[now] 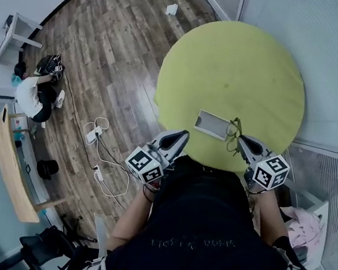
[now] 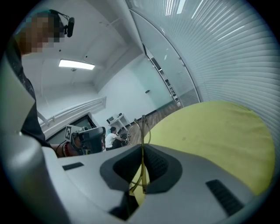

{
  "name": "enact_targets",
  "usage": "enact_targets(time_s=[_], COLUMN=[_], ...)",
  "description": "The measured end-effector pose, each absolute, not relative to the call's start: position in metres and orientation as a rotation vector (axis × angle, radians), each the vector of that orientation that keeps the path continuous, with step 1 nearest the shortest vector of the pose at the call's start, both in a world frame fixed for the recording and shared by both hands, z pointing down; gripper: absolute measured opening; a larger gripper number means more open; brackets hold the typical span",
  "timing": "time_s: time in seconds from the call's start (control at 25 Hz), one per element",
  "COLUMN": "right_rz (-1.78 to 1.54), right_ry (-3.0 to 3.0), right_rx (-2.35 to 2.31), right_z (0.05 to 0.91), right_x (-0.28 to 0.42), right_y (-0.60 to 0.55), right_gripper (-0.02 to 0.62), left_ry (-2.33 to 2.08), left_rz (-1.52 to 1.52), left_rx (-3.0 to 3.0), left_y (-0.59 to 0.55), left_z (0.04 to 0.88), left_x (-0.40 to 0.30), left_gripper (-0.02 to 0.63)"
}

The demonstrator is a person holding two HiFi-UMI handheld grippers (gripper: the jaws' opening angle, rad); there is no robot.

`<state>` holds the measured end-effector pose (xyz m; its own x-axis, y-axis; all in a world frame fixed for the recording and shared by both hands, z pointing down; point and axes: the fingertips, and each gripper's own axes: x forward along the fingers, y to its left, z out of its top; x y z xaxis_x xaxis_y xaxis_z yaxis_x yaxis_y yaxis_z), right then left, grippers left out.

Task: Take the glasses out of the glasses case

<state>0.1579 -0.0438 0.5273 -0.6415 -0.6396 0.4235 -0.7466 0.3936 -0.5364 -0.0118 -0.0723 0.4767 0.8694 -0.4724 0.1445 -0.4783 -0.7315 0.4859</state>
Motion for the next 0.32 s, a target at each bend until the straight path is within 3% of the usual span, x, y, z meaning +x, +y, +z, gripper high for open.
enact_targets(time_s=[0.32], right_rz=[1.195], right_ry=[-2.54], right_rx=[1.29], right_z=[0.514], right_x=[0.167], right_y=[-0.036], right_gripper=[0.029], left_ry=[-0.679], left_rz=[0.019], left_rx=[2.521], left_y=[-0.069], left_z=[0.475], left_x=[-0.012], left_gripper=[0.012])
